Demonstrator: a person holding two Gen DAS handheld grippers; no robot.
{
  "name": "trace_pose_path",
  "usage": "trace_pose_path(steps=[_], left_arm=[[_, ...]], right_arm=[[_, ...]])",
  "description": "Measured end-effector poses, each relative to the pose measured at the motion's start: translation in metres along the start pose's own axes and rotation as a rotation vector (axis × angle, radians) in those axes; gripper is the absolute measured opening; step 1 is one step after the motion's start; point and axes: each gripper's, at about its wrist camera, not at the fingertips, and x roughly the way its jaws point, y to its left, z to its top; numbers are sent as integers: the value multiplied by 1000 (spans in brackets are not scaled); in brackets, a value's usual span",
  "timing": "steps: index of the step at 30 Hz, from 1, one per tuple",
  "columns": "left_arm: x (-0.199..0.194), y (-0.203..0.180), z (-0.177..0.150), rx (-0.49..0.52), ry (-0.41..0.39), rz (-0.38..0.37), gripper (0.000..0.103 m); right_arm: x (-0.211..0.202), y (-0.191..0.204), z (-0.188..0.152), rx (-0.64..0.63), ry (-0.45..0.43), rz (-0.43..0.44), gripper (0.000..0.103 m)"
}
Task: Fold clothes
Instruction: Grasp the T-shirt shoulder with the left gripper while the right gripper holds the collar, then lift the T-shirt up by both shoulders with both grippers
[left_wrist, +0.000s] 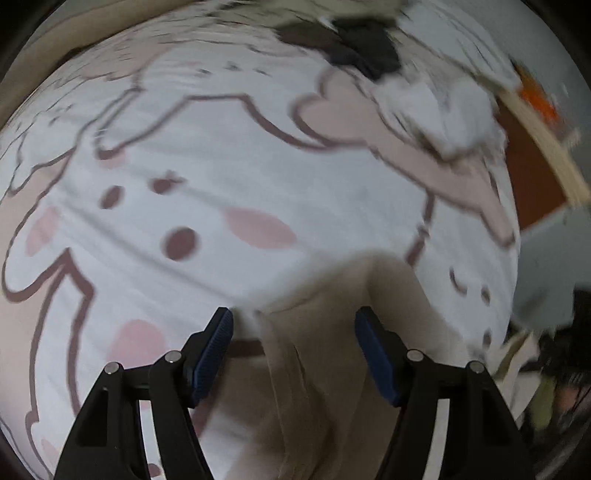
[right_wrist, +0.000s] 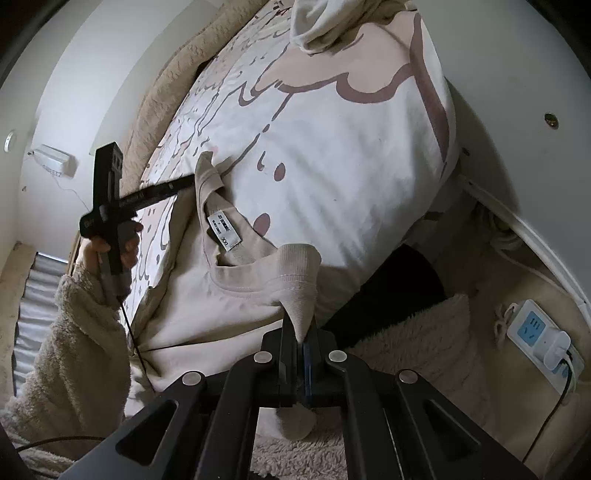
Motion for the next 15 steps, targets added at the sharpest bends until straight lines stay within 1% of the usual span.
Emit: trace_pose_path(steps=[1,2,3,4,5,8,9,11,13,15], left_arm=[[4,-6,-2,21,8,13,48],[5,-10,-3,32,9,22,26],[3,-11,-5,24,-5,24,11],[0,-13,-6,15,-19,25,4],[-5,-14,-8,3,-39,28,4],[-39,-16,-20,-43,-139,54,4],[-53,-15,-24,-60,-179,66,4],[-92,-12,-32,-104,-282,108,3],[-148,-11,-46,-138,-416,197,3],[-203,-14,-63,-148,-540,310,3]], right_arm=[[1,0,0,-2,5,-1,3],[1,0,1,-3,8,-3,3],[2,0,1,-5,9,-5,3],[2,0,0,-8,9,-7,3],[2,1,0,-11,7,-9,3],[-3,7,-1,-48,-8,-27,3],[-6,12,-1,-72,-25,-38,3],[-12,22,1,-124,-60,-51,3],[-19,43,5,-219,-113,-77,3],[-26,69,10,-333,-175,-103,3]])
